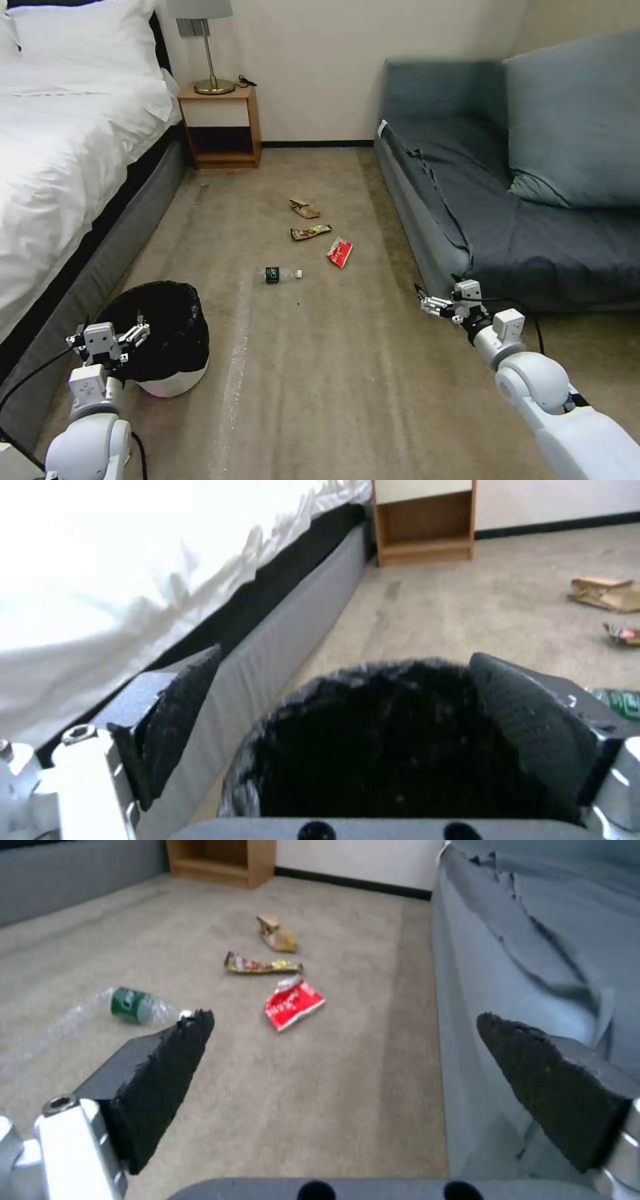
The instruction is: Pick up the trash bin, then pick up the garbage on the floor and place it into the trash bin.
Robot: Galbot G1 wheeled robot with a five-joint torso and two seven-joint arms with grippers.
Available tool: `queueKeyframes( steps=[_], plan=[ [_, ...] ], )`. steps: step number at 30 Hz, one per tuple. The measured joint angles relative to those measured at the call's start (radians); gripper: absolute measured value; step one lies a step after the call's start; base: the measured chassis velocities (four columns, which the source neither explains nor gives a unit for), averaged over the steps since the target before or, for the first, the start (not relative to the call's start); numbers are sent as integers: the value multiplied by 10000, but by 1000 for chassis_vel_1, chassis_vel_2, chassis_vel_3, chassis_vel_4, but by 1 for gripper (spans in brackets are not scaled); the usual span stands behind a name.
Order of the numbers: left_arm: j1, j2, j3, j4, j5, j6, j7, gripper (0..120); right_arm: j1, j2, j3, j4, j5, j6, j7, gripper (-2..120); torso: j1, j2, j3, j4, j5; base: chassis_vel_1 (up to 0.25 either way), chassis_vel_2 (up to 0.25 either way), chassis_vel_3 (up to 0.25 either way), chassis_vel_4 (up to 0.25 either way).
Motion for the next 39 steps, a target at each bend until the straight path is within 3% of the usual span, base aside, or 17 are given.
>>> queueKeyframes(
  steps=[3,5,8,11,12,14,17,18,20,32,34,39],
  plan=[
    [-32,199,-98,-210,-240,290,-122,100,28,128,-113,-316,-144,133,-13,100,0,0,1,-2,-2,0,0,0,0],
    [-64,516,-585,-238,-527,734,-260,100,74,200,-156,-646,-222,321,-128,100,0,0,1,1,-3,0,0,0,0],
    [-72,693,-757,-239,-741,1003,-313,100,103,244,-157,-811,-270,426,-210,100,0,0,1,1,-4,0,0,0,0],
    [-212,1215,-1034,-423,-1821,2167,-880,100,209,475,-177,-1334,-429,705,-366,100,0,0,0,1,-3,0,0,0,0],
    [-212,1215,-1034,-423,-1821,2167,-880,100,209,475,-177,-1334,-429,705,-366,100,0,0,0,1,-3,0,0,0,0],
    [-325,1653,-1146,-582,-2877,3345,-1429,100,256,663,-307,-1808,-777,1074,-459,100,0,0,1,-1,-2,0,0,0,0],
    [-326,1777,-1169,-627,-3301,3776,-1615,100,262,707,-345,-1937,-959,1209,-496,100,0,0,0,0,-2,0,0,0,0],
    [-332,1962,-1195,-682,-4054,4415,-2004,100,277,759,-391,-2133,-1217,1407,-558,100,0,0,1,1,-3,0,0,0,0],
    [-430,2163,-1226,-672,-4751,4874,-2395,100,303,812,-435,-2350,-1470,1598,-623,100,0,0,0,1,-4,0,0,0,0],
    [-1095,2638,-907,124,-5510,5407,-2812,100,-21,1147,-302,-2944,-2128,2299,-848,100,0,0,1,-1,-3,0,0,0,0],
    [-1503,2734,-620,769,-5413,5395,-2813,100,-230,1317,-207,-3120,-2512,2561,-908,100,0,0,1,-1,-3,0,0,0,0],
    [-1792,2848,-355,1519,-4701,5192,-2396,100,-399,1474,-134,-3146,-2663,2648,-917,100,0,0,1,-1,-3,0,0,0,0]
  ],
)
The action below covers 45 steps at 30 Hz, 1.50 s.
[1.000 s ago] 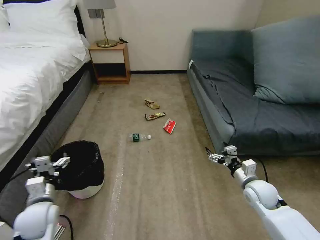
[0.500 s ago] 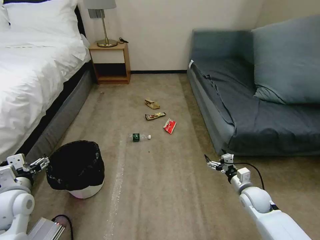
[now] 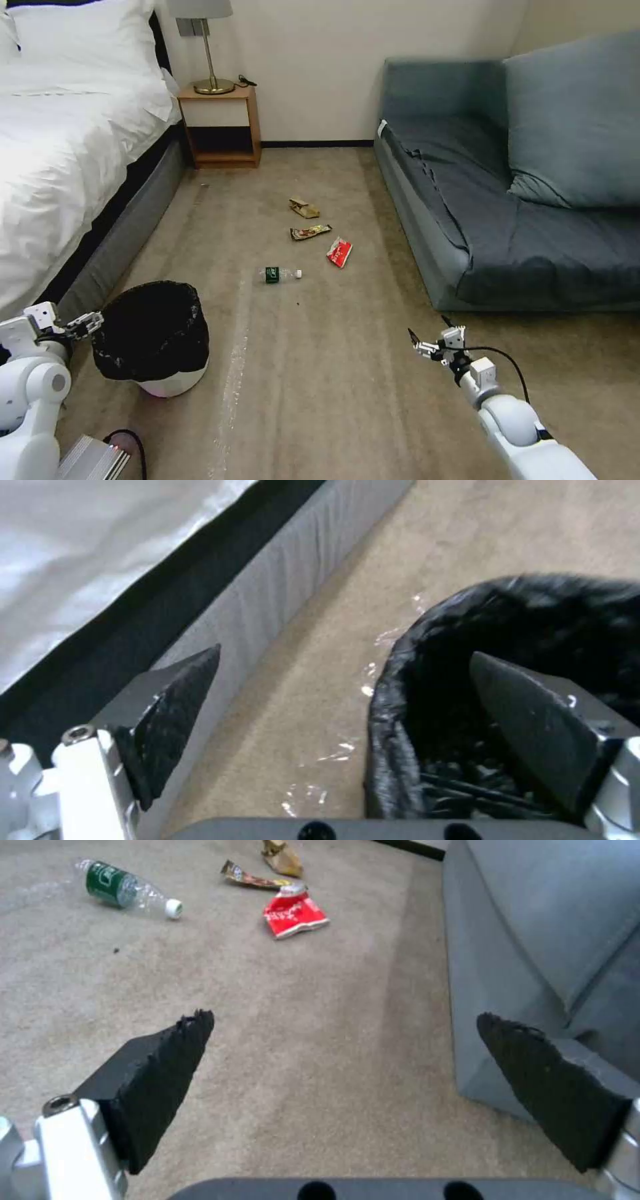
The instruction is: Pick up the trash bin, then pick up the garbage on the floor and place it into the trash bin.
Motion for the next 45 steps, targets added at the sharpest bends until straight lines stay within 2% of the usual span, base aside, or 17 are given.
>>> queueKeyframes(
  steps=[5,7,11,15,16,17,19,21,23,27,29,30,32,33,38,39,45],
  plan=[
    [-201,67,222,598,373,-145,326,100,-115,115,40,0,-103,33,5,100,0,0,0,3,0,0,0,0,0],
    [-488,65,464,1110,724,-299,604,100,-176,214,92,3,-163,45,23,100,0,0,0,2,1,0,0,0,0],
    [-664,30,603,1349,884,-370,712,100,-215,238,103,13,-186,46,32,100,0,0,0,2,1,0,0,0,0],
    [-1025,-48,916,1786,1203,-469,887,100,-256,246,109,-5,-277,68,39,100,0,1,0,1,1,0,0,0,0],
    [-1250,3,1216,2073,1353,-501,933,100,-235,272,101,-47,-285,77,43,100,0,0,0,2,0,0,0,0,0],
    [-1250,3,1216,2073,1353,-501,933,100,-235,272,101,-47,-285,77,43,100,0,0,0,2,0,0,0,0,0],
    [-1576,151,1631,2450,1597,-517,931,100,-181,309,89,-97,-286,81,56,100,0,0,0,0,2,0,0,0,0],
    [-1653,212,1743,2552,1683,-518,930,100,-172,310,86,-112,-285,83,59,100,0,1,0,0,2,0,0,0,0],
    [-2041,592,2240,3138,2091,-510,926,100,-82,266,37,-219,-280,93,63,100,0,0,0,0,2,0,0,0,0],
    [-2178,852,2527,3417,2274,-436,923,98,32,213,-11,-293,-265,95,72,100,0,0,0,1,1,0,0,0,0],
    [-2248,998,2691,3548,2337,-346,920,88,164,136,-89,-335,-210,95,85,100,0,0,0,2,2,0,0,0,0],
    [-2248,998,2691,3548,2337,-346,920,88,164,136,-89,-335,-210,95,85,100,0,0,0,2,2,0,0,0,0],
    [-2256,1032,2819,3587,2387,-299,910,79,320,83,-180,-400,-157,99,93,100,0,0,0,1,1,0,0,0,0],
    [-2256,1032,2819,3587,2387,-299,910,79,320,83,-180,-400,-157,99,93,100,0,0,0,1,1,0,0,0,0],
    [-2289,884,3001,3730,2654,-323,828,58,448,73,-310,-552,-69,244,99,100,0,0,0,2,0,0,0,0,0],
    [-2317,833,3053,3759,2720,-392,731,52,448,70,-329,-598,-70,302,99,100,0,0,0,2,0,0,0,0,0],
    [-2328,740,3279,3629,2734,-504,188,36,494,62,-374,-758,-80,452,101,100,0,0,0,1,2,0,0,0,0]
  ],
)
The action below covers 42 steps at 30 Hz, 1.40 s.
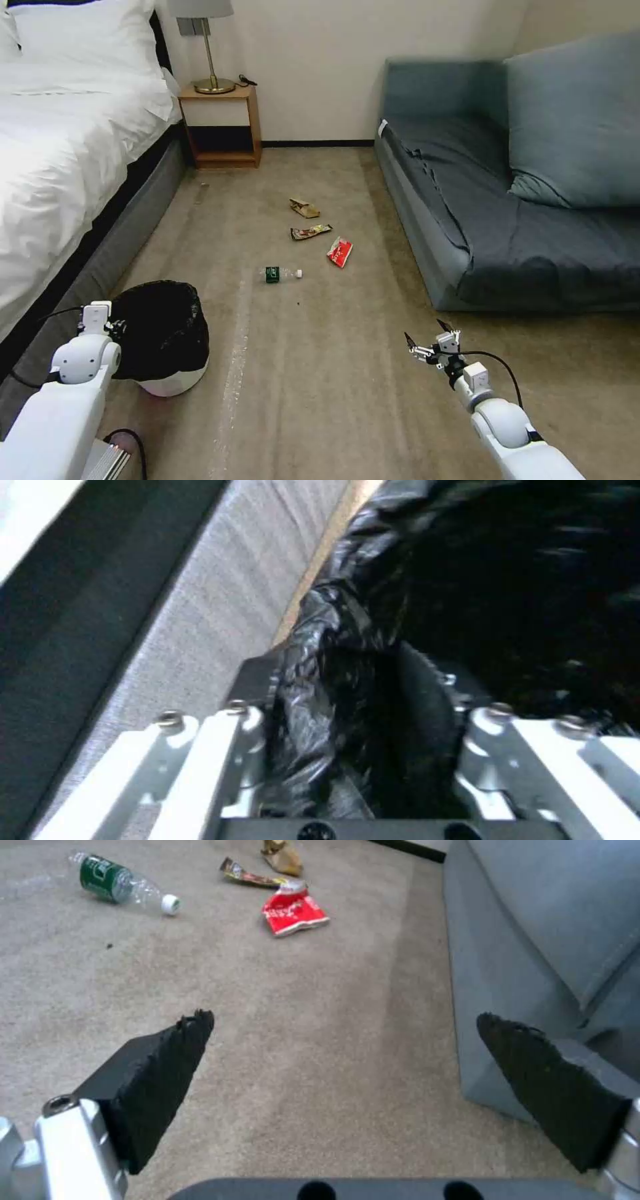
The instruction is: Pick up the trash bin, then pick up the garbage on the floor and place it into the trash bin.
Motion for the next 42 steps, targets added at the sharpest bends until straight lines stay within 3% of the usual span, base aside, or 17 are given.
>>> queueKeyframes(
  steps=[2,7,17,24,27,40,42],
  plan=[
    [32,-9,71,-209,-4,-1,-71,25,49,-33,-16,-18,1,31,3,100,0,0,0,1,2,0,0,0,0],
    [-15,103,183,-468,83,-51,-154,14,260,-74,-26,34,48,6,11,100,0,0,0,-1,-3,0,0,0,0],
    [-276,284,378,-679,237,-284,-107,11,428,-64,-40,-6,171,-100,-8,100,0,0,0,0,-2,0,0,0,0],
    [-536,377,585,-965,82,-241,-311,8,113,-322,146,644,1991,-917,-825,100,0,0,0,0,-2,0,0,0,0],
    [-589,377,660,-1097,-32,-192,-444,7,76,-321,210,763,2199,-946,-895,100,0,0,0,3,-1,0,0,0,0],
    [-884,654,873,-1631,-687,-85,-815,7,-151,-375,431,1158,2296,-1207,-979,100,0,0,0,1,-1,0,0,0,0],
    [-1044,803,868,-1801,-1130,-79,-927,7,-136,-485,465,1276,2213,-1228,-1067,100,0,0,0,0,-2,0,0,0,0]
  ],
)
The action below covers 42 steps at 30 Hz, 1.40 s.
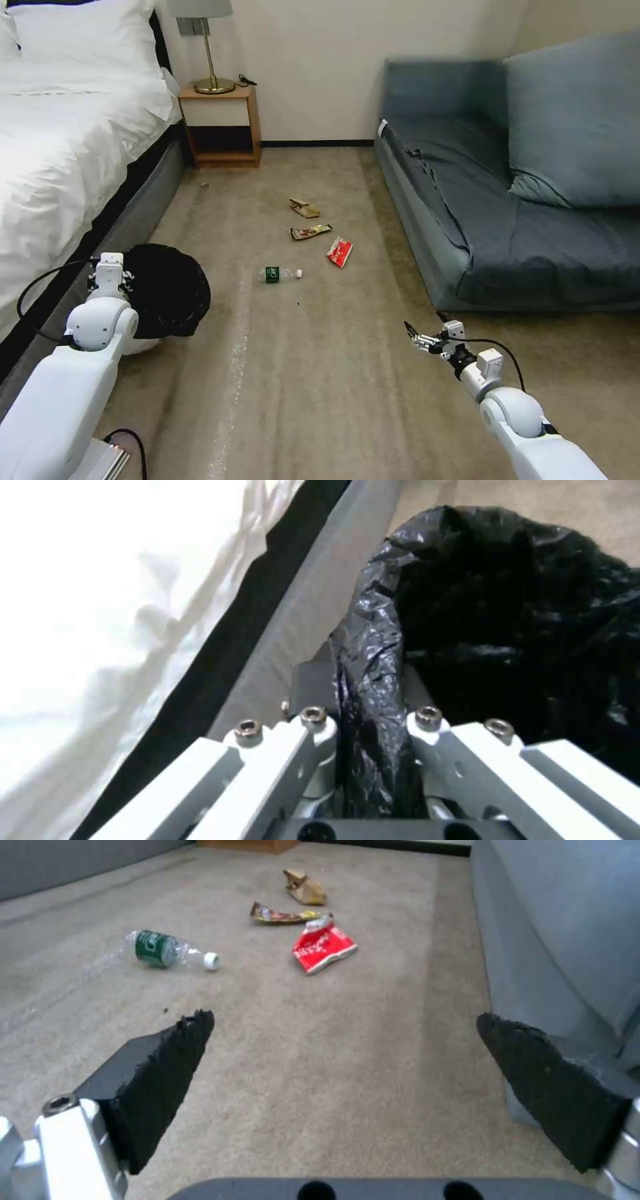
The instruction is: Pick up the trash bin, then pick up the garbage on the floor and place it into the trash bin.
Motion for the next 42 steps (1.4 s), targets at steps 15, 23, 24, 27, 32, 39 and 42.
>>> queueKeyframes(
  steps=[15,23,24,27,32,39,42],
  plan=[
    [262,-292,-424,-548,-366,-277,65,7,117,135,-148,61,-757,-176,418,100,0,0,0,0,0,0,0,0,0],
    [244,-324,-602,-593,-363,-400,186,7,229,166,-225,-125,-809,-209,411,100,0,0,0,0,1,0,0,0,0],
    [255,-318,-680,-630,-363,-433,231,7,282,167,-250,-213,-809,-136,340,100,0,0,0,0,0,0,0,0,0],
    [261,-313,-780,-667,-363,-469,265,7,352,177,-290,-303,-807,-70,284,100,0,0,-1,0,0,-14,11,13,-17],
    [270,-312,-1110,-848,-372,-493,315,7,465,256,-394,-437,-788,68,193,100,-1,0,0,0,0,-90,101,109,-100],
    [313,-272,-1356,-897,-378,-593,448,7,476,312,-433,-538,-809,121,167,100,-1,0,0,1,1,-180,173,180,-173],
    [327,-277,-1410,-897,-378,-649,468,7,484,316,-436,-570,-830,143,167,100,0,0,0,0,-2,-183,182,195,-192]
  ],
)
